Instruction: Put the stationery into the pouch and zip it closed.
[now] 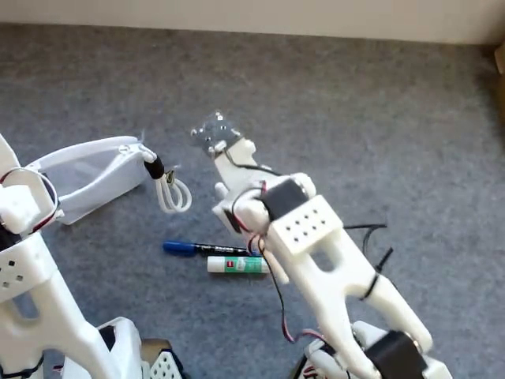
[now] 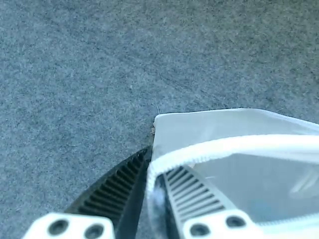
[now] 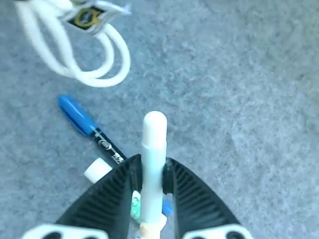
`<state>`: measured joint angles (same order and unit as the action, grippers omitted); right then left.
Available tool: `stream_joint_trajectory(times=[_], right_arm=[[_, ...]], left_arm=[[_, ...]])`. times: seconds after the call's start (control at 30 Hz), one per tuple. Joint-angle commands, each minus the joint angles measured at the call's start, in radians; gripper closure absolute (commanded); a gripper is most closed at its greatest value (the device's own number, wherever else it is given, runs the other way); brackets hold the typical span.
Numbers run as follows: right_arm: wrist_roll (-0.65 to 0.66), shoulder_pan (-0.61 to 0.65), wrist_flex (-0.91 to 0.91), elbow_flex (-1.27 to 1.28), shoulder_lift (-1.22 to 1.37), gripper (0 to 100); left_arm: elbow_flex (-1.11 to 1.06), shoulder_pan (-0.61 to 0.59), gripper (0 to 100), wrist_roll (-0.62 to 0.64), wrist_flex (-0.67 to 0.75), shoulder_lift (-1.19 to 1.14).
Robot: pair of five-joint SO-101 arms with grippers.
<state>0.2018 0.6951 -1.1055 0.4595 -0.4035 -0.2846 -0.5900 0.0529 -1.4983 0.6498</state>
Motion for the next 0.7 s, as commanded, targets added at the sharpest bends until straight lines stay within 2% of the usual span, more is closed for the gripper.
stream_joint_trajectory(times=[0.0,0.23,0.43,0.67], right_arm=[[-0.005,0.058,0.005,0.019,-0.124,99.4],[-0.005,0.093,0.025,0.030,-0.248,99.4],[-0.005,0.101,0.225,0.031,-0.315,99.4],[-0.005,0.242,0.443,0.028,-0.380,99.3]], left_arm=[[-0.018,-0.007,99,0.012,0.014,-0.001],[-0.018,0.012,99,0.012,0.015,-0.001],[-0.019,0.035,99,0.012,0.014,-0.001],[-0.019,0.035,99,0.012,0.014,-0.001]])
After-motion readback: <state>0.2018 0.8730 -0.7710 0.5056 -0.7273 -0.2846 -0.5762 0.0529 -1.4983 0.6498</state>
